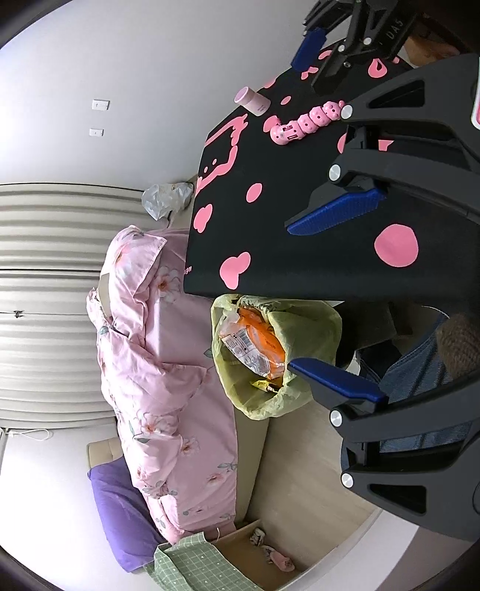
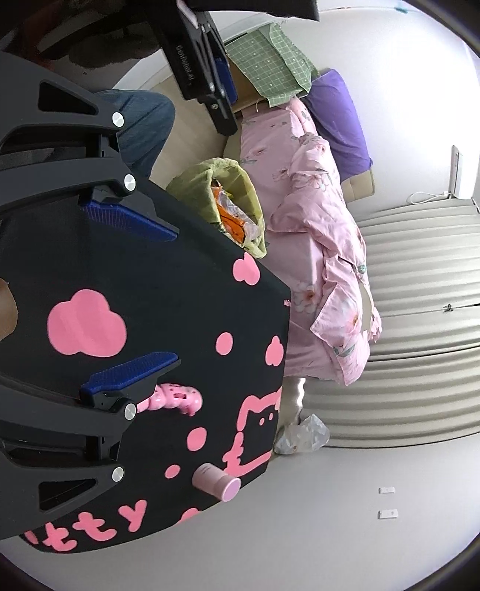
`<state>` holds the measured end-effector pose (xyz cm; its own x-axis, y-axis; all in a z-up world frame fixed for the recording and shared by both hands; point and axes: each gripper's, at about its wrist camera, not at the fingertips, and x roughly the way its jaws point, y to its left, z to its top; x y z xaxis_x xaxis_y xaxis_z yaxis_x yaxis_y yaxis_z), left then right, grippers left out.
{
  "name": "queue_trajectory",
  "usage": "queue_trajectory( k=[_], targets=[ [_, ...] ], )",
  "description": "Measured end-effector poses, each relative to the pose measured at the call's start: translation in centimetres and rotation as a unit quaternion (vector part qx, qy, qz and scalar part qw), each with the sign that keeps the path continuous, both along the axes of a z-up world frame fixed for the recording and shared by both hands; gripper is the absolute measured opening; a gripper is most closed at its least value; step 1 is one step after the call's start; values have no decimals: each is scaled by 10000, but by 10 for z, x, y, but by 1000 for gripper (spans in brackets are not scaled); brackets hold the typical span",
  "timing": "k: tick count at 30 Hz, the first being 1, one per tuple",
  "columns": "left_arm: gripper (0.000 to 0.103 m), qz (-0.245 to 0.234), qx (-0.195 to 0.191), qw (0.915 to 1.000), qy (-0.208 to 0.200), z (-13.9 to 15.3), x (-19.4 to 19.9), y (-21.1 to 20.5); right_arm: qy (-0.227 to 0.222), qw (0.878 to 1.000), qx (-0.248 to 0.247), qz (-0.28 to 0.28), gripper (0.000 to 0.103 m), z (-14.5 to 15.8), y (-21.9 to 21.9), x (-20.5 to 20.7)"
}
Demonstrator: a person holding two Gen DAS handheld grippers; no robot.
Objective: Collect trash
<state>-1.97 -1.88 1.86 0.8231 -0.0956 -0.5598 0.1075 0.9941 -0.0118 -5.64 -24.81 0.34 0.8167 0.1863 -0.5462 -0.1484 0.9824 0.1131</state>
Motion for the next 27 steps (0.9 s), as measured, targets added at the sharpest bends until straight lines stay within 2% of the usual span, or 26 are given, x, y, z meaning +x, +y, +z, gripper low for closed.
queue_trajectory(
  k=[27],
  targets=[
    [66,-8,56,10000,-53,7,-14,-10,-162,9998,69,50,60,9,-4,-9]
  ],
)
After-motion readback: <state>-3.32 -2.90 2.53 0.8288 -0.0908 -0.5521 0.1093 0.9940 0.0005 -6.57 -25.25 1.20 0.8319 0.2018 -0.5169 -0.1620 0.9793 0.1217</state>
